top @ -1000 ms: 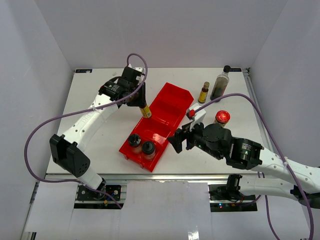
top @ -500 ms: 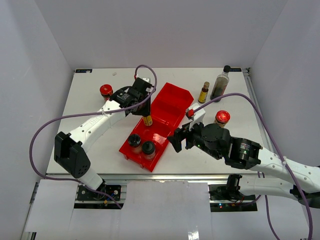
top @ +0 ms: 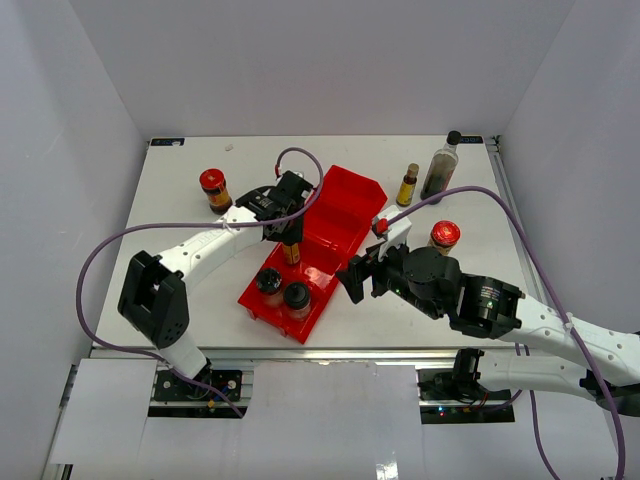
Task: Organize the condiment bottles
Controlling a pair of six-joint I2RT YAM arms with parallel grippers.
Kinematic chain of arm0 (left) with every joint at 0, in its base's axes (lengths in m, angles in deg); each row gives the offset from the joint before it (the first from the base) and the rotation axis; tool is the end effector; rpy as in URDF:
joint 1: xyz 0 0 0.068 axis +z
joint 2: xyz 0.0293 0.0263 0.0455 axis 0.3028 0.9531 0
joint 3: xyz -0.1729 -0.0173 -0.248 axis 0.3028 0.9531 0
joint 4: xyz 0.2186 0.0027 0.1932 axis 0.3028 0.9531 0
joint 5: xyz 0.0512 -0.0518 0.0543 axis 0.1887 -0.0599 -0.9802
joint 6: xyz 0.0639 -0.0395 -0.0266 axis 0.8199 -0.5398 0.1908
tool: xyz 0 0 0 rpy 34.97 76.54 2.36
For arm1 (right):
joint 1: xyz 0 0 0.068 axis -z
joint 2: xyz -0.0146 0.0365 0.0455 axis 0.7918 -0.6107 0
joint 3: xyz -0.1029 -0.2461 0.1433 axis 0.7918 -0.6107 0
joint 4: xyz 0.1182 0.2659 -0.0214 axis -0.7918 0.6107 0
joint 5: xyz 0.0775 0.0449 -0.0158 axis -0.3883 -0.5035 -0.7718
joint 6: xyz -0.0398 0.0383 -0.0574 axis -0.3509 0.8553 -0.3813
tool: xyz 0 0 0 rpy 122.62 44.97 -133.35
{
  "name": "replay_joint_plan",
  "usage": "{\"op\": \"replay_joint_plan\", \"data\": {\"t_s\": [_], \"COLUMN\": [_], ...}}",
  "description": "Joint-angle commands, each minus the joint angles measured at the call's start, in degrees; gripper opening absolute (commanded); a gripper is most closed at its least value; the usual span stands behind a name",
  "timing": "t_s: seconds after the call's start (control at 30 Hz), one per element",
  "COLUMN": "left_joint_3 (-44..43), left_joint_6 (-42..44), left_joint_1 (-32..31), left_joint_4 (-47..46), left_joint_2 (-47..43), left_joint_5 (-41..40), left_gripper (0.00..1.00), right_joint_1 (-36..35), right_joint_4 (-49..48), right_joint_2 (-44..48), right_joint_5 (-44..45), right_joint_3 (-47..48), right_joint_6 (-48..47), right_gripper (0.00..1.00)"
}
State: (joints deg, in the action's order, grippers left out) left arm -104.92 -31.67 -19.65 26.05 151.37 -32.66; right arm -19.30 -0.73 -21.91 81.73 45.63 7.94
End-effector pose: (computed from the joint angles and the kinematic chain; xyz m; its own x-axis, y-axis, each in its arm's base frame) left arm 0.3239 -0.2210 0.2682 -0.8314 0.0890 -0.5485 0.0987 0.9950 0.0119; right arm 0.1041 0.2094 0.4020 -0.2534 -0.0570 -0.9657 -0.6450 0.7539 0.1247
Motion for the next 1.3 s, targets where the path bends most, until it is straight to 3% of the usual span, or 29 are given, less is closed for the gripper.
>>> {"op": "replay_joint_plan", "data": {"t_s": [0.0, 0.17, 0.37, 0.47, 0.6, 0.77, 0.9, 1.13, 1.27], "left_joint_3": [-0.71, -1.14, -4.84, -7.55, -10.83, -14.11, -10.0, 2.62, 6.32], "left_joint_6": [0.13, 0.48, 1.04, 1.49, 1.82, 1.34, 0.65, 0.77, 1.15], "left_joint_1": [-0.16, -0.08, -0.08, -0.08, -0.08, 0.03, 2.27, 13.79, 15.13], "left_joint_4": [-3.17, -2.91, 0.38, 1.47, 2.6, 6.43, 5.9, -0.48, -1.68], "left_joint_2": [-1.97, -3.41, -6.46, -8.73, -11.17, -12.13, -14.93, -25.63, -29.1], "left_joint_5": [-1.8, -0.54, 3.35, 6.82, 10.0, 5.69, 1.38, 4.38, 3.97], "left_gripper": [0.66, 0.79, 0.85, 0.89, 0.91, 0.92, 0.93, 0.93, 0.94], "right_joint_1": [-0.23, -0.24, 2.55, 9.09, 23.31, 37.42, 42.08, 48.75, 51.68], "right_joint_4": [-2.95, -2.69, 1.54, 3.45, 3.69, 4.08, 2.5, -2.21, -5.26], "right_joint_2": [0.08, -0.34, -2.87, -5.25, -9.99, -21.32, -26.81, -38.16, -43.51], "right_joint_5": [2.49, 3.14, 8.15, 4.75, -2.71, -6.96, -6.74, -6.54, -8.56], "right_joint_3": [-0.14, 0.12, 4.69, 8.27, 11.8, 18.27, 22.14, 27.66, 27.97], "right_joint_6": [-1.06, -0.97, 0.39, 0.24, -0.93, -3.52, -4.92, -8.17, -8.48], "right_gripper": [0.89, 0.89, 0.89, 0.89, 0.89, 0.9, 0.9, 0.89, 0.89]}}
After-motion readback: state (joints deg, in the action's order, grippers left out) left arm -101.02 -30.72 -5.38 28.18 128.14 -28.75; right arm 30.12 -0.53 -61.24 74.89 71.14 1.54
